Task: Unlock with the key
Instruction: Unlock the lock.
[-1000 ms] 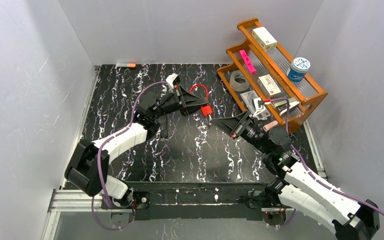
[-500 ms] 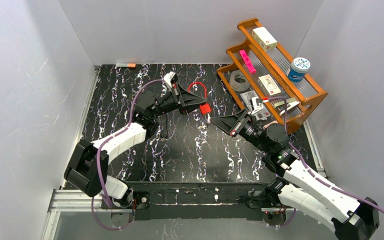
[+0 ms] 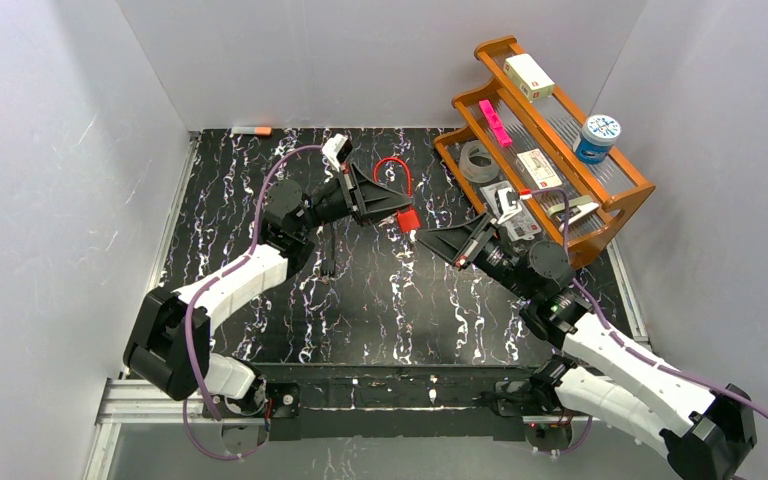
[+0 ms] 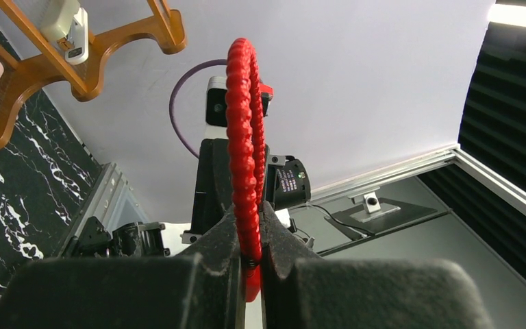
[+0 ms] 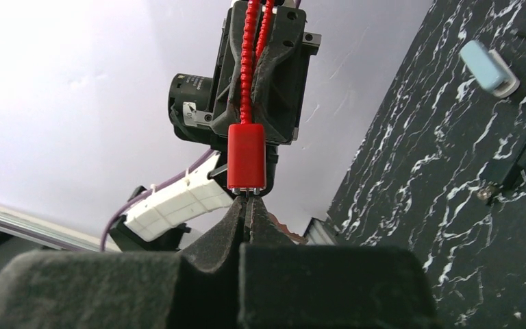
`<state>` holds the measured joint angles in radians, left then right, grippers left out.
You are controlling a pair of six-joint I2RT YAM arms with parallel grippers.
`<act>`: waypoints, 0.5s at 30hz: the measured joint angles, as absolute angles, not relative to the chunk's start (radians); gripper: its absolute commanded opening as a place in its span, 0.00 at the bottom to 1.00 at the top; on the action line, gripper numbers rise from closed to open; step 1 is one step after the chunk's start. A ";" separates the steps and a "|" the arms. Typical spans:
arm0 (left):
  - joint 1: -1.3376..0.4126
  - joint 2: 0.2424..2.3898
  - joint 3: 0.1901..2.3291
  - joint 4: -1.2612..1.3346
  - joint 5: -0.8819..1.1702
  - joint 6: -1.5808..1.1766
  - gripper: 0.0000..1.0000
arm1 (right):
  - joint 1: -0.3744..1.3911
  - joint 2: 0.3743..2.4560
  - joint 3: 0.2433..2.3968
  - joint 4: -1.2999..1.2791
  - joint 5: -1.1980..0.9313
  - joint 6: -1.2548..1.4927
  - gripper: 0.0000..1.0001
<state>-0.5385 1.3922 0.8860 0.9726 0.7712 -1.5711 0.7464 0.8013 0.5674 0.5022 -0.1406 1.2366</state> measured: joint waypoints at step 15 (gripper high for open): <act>-0.512 1.377 0.832 0.984 0.643 -1.635 0.00 | 0.746 0.946 0.665 0.489 -0.164 0.770 0.01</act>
